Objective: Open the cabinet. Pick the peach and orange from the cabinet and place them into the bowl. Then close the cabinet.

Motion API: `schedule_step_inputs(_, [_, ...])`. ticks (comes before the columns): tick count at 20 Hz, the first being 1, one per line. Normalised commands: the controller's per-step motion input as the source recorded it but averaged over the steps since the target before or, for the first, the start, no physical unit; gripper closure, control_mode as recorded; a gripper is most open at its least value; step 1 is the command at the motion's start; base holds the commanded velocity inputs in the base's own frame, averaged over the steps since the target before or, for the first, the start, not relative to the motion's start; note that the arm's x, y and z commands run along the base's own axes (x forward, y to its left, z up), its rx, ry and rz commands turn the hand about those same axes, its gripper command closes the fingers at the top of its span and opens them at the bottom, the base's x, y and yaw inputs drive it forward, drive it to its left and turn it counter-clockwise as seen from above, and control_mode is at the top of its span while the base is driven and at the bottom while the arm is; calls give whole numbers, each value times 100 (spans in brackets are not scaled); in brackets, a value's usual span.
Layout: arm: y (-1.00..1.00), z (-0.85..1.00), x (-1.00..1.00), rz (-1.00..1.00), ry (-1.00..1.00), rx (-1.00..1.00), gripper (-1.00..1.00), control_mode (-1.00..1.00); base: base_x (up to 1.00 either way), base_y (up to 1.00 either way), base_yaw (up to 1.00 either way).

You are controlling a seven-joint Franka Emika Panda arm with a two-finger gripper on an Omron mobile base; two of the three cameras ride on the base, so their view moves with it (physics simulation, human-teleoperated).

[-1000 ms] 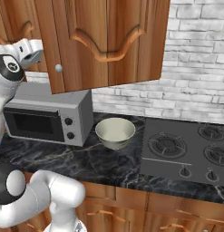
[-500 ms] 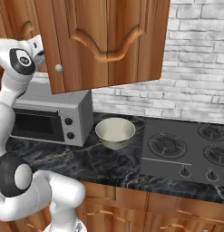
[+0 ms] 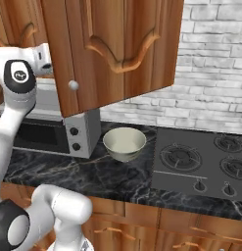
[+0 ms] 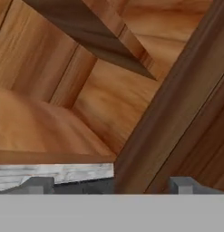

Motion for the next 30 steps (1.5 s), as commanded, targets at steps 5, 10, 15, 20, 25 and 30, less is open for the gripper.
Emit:
schedule_step_inputs(5, [-100, 0, -32, -11, -20, 8, -100, -100, 0, 0, 0])
schedule_step_inputs(10, [-100, 0, -33, 0, -26, 20, -100, -100, 0, 0, 0])
schedule_step_inputs(15, [-86, 9, -68, 3, -31, 21, -100, -100, 0, 0, 0])
schedule_step_inputs(20, [78, 6, -77, 26, -29, 9, -100, -100, 0, 0, 0])
schedule_step_inputs(25, [100, 0, -18, 39, -5, 12, -100, -100, 0, 0, 0])
schedule_step_inputs(30, [100, 0, 0, 44, 0, 21, -100, -100, 0, 0, 0])
